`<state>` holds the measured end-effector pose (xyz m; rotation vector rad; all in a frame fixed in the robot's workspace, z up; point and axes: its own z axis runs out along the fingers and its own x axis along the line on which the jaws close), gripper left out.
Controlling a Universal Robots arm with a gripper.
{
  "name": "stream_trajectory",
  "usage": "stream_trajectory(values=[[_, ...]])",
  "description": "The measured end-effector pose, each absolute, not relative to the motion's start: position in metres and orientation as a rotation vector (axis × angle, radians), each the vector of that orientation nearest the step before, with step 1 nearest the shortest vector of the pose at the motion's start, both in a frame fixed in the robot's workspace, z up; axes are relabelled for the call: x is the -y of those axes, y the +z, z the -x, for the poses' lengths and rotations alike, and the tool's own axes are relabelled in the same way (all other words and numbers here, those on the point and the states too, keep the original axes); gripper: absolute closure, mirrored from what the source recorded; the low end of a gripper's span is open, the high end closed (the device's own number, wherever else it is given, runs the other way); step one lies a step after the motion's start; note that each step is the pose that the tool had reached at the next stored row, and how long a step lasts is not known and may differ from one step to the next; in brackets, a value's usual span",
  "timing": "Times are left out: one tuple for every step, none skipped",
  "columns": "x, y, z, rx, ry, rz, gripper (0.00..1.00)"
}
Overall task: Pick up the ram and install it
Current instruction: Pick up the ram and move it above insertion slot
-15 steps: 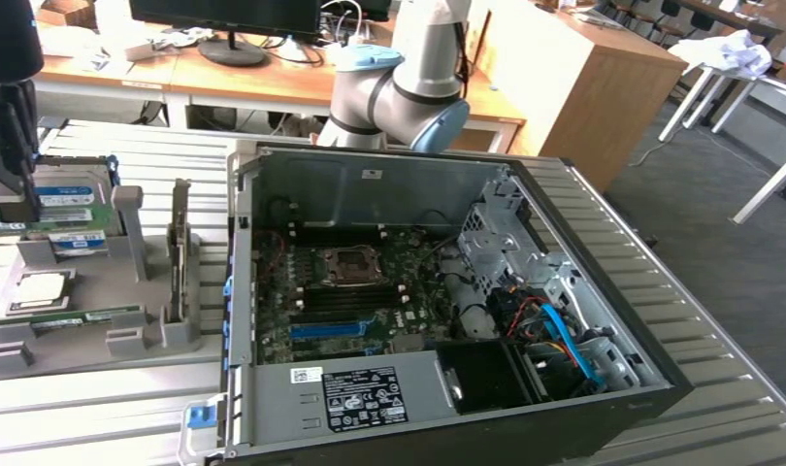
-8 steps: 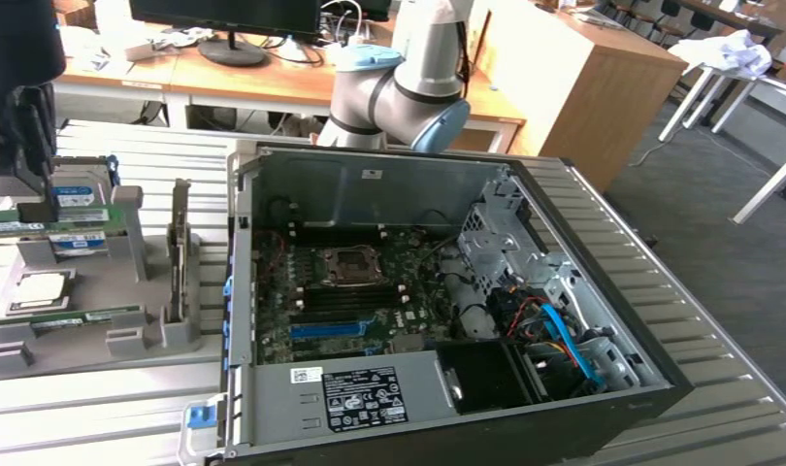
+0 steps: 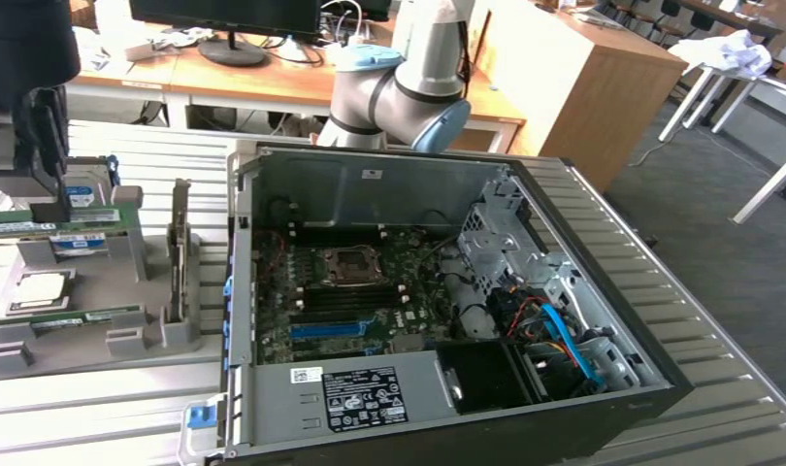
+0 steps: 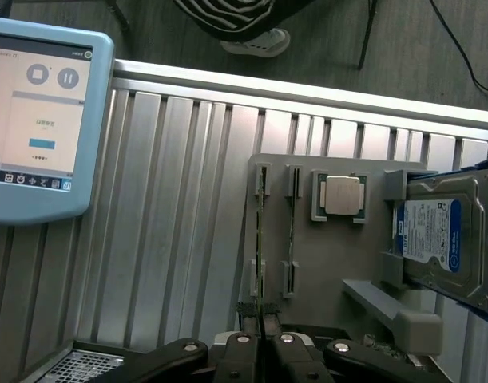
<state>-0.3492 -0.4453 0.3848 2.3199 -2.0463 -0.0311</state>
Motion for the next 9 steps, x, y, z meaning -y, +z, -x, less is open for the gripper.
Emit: stream_trajectory(values=[[0.4453,0.3848,0.3484,2.046,-0.031,-2.320,0.87],[0.4453,0.3848,0.3476,2.046,-0.031,-2.320,0.87],[0.4453,0.3848,0.3467,2.046,-0.031,-2.320,0.87],[0.4453,0.3848,0.3460,2.046,-0.031,-2.320,0.87],[0.4453,0.3848,0.3453,2.046,-0.030,-2.320,0.87],[0.4453,0.3848,0.3446,2.046,-0.030,-2.319,0.87],[0.4453,0.3847,0.3438,2.046,-0.030,-2.319,0.87],[0.4453,0.3848,0.3431,2.046,-0.030,-2.319,0.87],[0.4453,0.3848,0.3423,2.046,-0.030,-2.319,0.87]])
